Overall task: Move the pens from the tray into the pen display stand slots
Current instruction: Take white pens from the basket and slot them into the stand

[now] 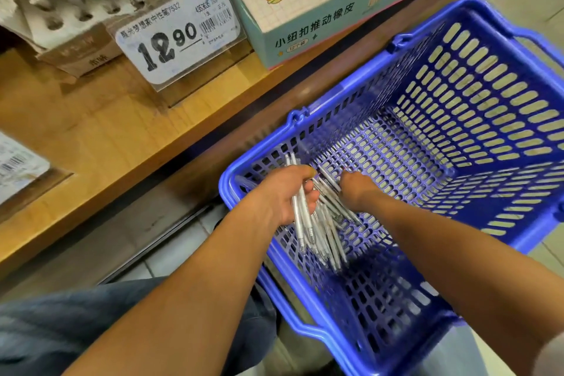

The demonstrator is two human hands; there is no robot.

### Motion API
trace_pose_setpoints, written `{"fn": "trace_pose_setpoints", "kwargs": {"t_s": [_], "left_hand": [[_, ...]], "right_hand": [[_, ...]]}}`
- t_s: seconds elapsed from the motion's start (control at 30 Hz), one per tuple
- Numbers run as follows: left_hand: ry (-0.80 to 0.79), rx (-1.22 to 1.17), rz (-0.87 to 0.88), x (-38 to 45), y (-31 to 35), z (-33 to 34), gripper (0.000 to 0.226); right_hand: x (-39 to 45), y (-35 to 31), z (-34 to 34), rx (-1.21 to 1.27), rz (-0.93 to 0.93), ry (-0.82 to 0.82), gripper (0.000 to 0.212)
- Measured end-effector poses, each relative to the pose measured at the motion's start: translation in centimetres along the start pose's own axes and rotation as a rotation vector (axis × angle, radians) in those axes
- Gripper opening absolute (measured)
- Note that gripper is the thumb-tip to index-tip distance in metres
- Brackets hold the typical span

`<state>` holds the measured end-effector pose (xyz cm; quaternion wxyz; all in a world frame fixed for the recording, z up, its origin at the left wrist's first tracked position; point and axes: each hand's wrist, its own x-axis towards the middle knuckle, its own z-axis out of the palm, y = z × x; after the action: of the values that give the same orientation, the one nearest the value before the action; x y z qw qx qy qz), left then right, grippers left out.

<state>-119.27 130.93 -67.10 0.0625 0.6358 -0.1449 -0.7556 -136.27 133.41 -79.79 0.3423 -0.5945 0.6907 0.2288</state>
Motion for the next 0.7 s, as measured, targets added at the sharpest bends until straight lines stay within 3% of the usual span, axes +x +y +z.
{"fn": "trace_pose_setpoints", "kwargs": {"t_s": [0.07,0.17,0.33,0.53,0.63,0.7], "left_hand": [[0.007,-0.001,0.013,0.3,0.0,-0.1,0.019],[0.019,0.009,0.025,0.5,-0.1,-0.1,0.017],[0.002,0.030,0.035,0.7,0.1,0.3,0.026],[-0.167,-0.011,-0.021,0.3,0.2,0.5,0.042],[-0.093,-0.028,0.011,0.5,0.2,0.4,0.022],[0.011,0.001,0.046,1.2,0.0,0.2,0.024]], "right_hand": [[-1.0,0.7,-1.3,0.075,0.029,-0.047,0.017],[-3.2,1.6,-4.0,0.320,0.043,-0.119,0.038],[-9.1,0.5,-6.5,0.986,-0.129,-0.176,0.007],[-11.9,-3.5,-6.2,1.147,-0.308,-0.144,0.006],[-11.1,-3.7,-5.6,1.222,-0.344,-0.175,0.008],[-9.7,-2.6,-5.5,1.266,-0.361,-0.282,0.009]]}}
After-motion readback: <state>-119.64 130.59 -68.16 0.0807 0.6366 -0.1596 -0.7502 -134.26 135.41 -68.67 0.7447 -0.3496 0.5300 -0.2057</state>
